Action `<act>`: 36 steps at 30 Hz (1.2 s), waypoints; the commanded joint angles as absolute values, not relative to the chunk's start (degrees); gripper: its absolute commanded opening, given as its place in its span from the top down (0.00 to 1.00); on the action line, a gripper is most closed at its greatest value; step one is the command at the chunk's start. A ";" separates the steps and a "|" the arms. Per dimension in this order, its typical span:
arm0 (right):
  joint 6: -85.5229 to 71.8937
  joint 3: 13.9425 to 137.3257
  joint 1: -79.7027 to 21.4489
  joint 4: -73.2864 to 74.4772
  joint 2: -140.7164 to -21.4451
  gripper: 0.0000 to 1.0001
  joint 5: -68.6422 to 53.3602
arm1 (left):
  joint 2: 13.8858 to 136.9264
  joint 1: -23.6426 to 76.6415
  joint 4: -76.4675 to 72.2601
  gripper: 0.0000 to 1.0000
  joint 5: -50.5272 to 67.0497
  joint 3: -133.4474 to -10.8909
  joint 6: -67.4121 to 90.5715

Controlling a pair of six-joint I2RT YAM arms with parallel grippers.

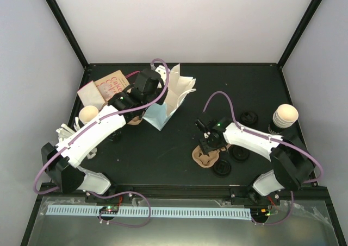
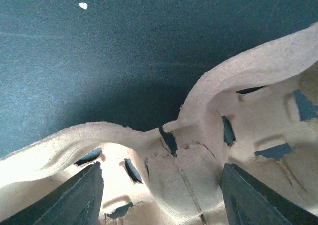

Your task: Pack the takeout coffee

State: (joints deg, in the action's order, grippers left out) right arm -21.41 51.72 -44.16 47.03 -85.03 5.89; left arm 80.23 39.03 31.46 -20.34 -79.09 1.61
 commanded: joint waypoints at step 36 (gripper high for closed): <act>-13.75 61.62 -44.05 51.94 -86.47 0.21 11.87 | 76.90 39.04 26.84 0.98 -26.21 -77.24 1.49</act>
